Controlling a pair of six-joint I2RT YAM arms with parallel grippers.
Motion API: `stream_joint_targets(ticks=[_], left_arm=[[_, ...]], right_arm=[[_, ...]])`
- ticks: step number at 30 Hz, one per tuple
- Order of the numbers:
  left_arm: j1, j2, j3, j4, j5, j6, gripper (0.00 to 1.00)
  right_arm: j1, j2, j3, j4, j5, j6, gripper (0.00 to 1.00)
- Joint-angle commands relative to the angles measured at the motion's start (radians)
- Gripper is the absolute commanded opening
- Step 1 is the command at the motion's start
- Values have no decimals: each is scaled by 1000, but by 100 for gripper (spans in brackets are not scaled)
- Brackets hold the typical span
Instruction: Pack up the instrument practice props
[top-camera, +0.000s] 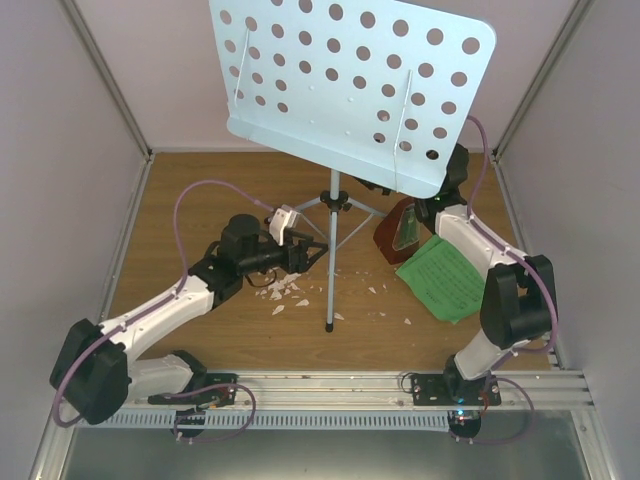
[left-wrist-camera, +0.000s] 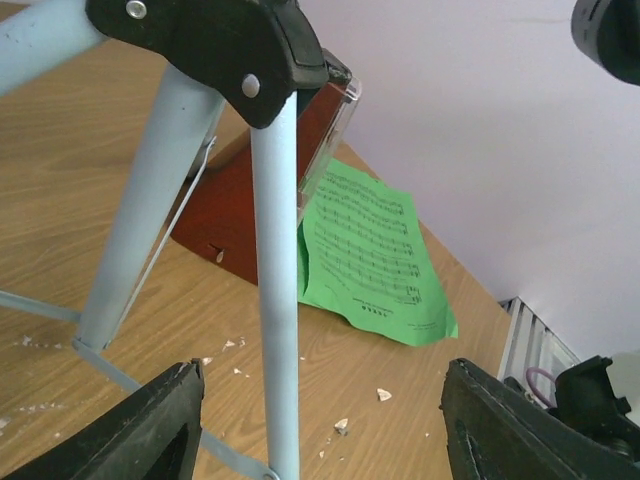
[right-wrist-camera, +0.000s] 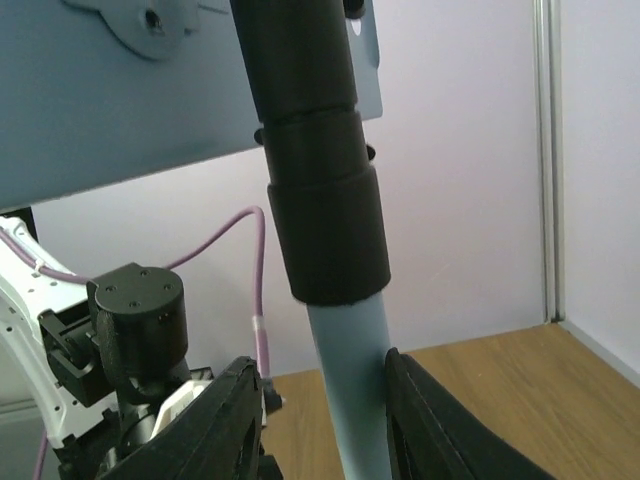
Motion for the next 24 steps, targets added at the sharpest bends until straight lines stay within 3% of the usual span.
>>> stream_joint_targets(ticks=[1,7,17,24], left_arm=[[-8,33,57,110,19,-23,66],[-10,98,93,126,33,-17,66],[-11,190,153,114,40,19,62],[-11,247,184,125,36,36,58]], right_arm=[[30,18,81,-78,-22,-112,36],[53,36,138,-182,-28,-191,36],[54,45,149,-198,-15,-229,32],[55,38,146,-198,-14,-256,18]])
